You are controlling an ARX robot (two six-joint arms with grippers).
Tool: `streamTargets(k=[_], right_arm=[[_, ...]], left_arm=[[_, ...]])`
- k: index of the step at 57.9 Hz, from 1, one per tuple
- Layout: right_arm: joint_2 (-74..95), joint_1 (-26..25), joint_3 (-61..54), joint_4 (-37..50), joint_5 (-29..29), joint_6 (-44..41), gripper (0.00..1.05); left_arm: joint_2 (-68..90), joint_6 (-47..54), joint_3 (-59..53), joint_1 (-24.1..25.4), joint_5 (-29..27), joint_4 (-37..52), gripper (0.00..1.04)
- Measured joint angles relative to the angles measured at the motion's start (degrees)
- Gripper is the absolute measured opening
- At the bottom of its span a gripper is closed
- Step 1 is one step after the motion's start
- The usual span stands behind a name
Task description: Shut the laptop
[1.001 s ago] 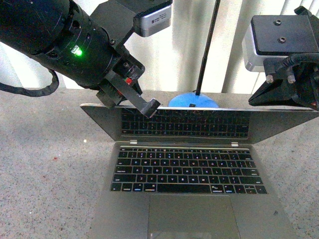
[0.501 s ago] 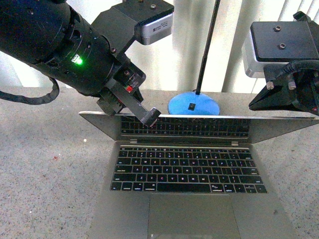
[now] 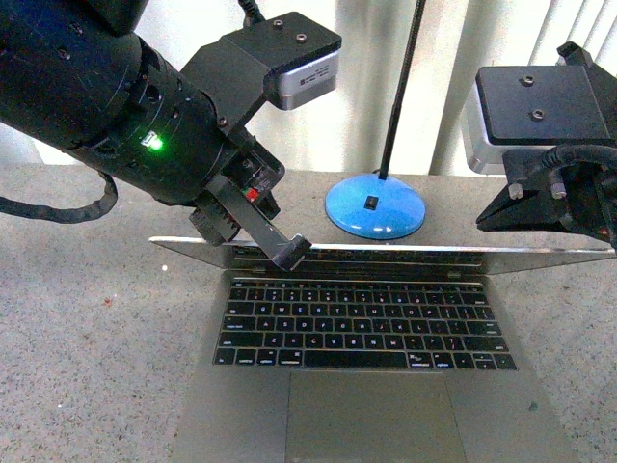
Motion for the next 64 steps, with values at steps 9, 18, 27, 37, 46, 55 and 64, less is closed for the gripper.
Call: streamTargets(k=[9,18,27,37,46,55,64], right_arm=[[0.02,0.0,-0.59,0.13,0.02,-0.02,0.03],[0.04,0.0,-1.6,0.57,0.07,-0.02,0.03],[0.44,0.09,-2.47,1.11,0.13,-0.07,0.03],[0.7,0.22,-2.71,1.38,0.11,-0.04,0.03],[1.03,0.44,-2.78,1.55,0.13,-0.04,0.03],[1.66,0.81,-3.37,2.14,0.13,-0.04,0.03],[2.16,1.01,-3.58,2.45,0.24,-0.04,0.03]], left_arm=[[0.35,-0.02,-0.24,-0.09,0.15,0.48,0.04],[0.59,0.0,-0.52,-0.2,0.26,0.57,0.04],[0.66,0.04,-0.76,-0.28,0.63,0.55,0.04],[0.83,0.52,-1.64,-0.31,0.87,0.87,0.04],[0.94,0.57,-2.73,-0.31,1.05,1.42,0.04],[1.05,0.57,-3.32,-0.31,1.38,1.75,0.04],[1.36,0.55,-3.58,-0.31,1.77,2.43,0.04]])
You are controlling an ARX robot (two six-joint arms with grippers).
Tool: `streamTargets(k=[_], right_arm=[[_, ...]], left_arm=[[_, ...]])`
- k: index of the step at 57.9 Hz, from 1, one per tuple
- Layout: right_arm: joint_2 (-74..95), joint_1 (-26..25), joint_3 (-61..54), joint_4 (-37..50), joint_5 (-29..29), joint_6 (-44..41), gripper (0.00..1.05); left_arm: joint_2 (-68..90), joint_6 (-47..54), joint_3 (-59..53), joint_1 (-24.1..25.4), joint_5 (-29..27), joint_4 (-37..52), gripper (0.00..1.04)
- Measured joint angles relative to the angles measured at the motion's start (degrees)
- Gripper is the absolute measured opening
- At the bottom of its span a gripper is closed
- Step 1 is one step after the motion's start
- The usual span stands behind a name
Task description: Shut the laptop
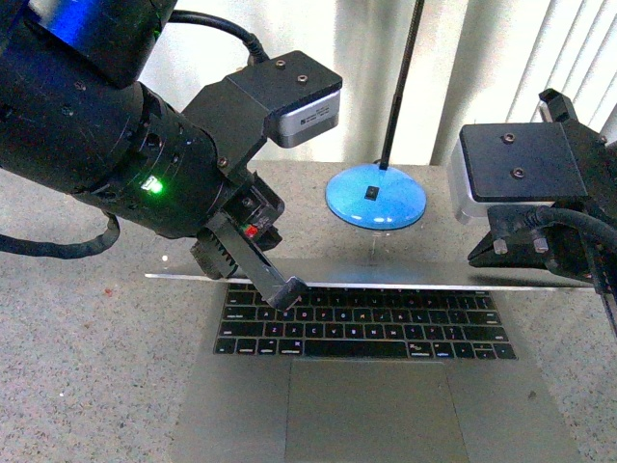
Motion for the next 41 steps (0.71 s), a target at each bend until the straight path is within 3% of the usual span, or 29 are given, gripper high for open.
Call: streamTargets(k=[41], right_arm=[[1.4,0.31,-1.95,1.44,0.15,-0.42,0.03]], left_arm=[[0.63,-0.24,-3.54,0.59,0.63,2.62,0.04]])
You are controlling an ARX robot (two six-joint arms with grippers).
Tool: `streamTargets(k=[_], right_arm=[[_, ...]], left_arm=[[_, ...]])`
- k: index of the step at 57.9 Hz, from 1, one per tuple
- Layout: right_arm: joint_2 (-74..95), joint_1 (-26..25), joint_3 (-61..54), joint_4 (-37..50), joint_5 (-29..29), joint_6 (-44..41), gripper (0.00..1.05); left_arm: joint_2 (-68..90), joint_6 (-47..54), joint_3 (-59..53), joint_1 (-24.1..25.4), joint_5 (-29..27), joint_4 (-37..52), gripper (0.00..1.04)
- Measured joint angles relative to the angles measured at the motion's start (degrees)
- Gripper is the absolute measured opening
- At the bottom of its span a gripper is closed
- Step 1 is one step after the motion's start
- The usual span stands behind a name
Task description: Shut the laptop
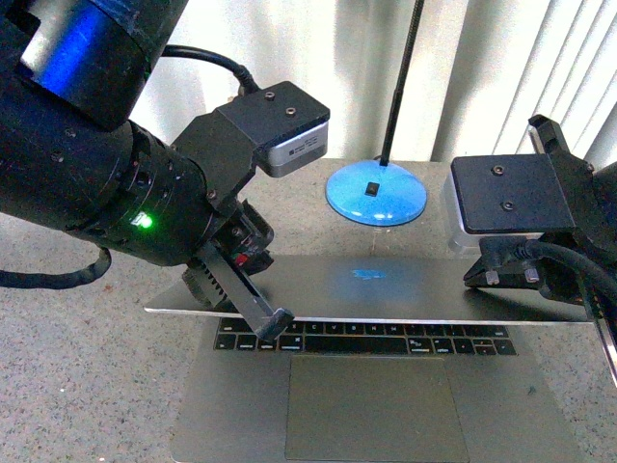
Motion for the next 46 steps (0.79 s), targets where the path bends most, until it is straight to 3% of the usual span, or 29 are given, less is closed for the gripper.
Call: streamTargets(k=[46], right_arm=[[1.88,-0.48,-4.11,3.19,0.33,-0.92,0.03]], left_arm=[[2.99,-2.51,-3.37,-0.39,1.7,4.87,0.04]])
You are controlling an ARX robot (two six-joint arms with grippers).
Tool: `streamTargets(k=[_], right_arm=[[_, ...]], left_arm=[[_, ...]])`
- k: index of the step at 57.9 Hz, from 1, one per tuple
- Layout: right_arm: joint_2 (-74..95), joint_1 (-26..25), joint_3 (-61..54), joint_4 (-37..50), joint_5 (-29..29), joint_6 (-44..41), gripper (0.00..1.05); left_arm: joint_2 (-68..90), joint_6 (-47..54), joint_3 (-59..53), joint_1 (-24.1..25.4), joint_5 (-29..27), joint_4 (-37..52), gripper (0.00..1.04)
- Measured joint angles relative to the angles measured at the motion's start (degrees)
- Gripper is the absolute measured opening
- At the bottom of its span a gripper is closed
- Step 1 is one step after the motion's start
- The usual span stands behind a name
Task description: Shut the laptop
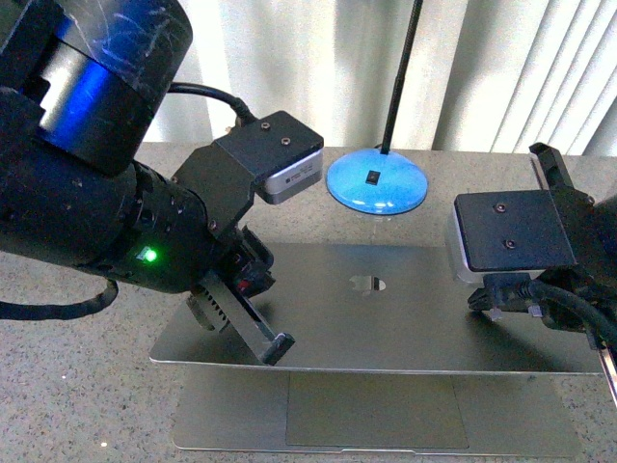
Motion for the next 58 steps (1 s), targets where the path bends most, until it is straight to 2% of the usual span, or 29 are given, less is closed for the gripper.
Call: streamTargets(k=[35,58], right_arm=[[4.15,0.11,-6.6,7.48,0.57,0.5,0.03],[3.72,0.57,-9.22,12.17,-1.03,4.57,0.03]], left_arm=[[4.02,-4.59,-6.75,1.2,3.93,9.01,0.04],[3.82,-8.52,-10.47,5.16,5.01,12.22,0.04]])
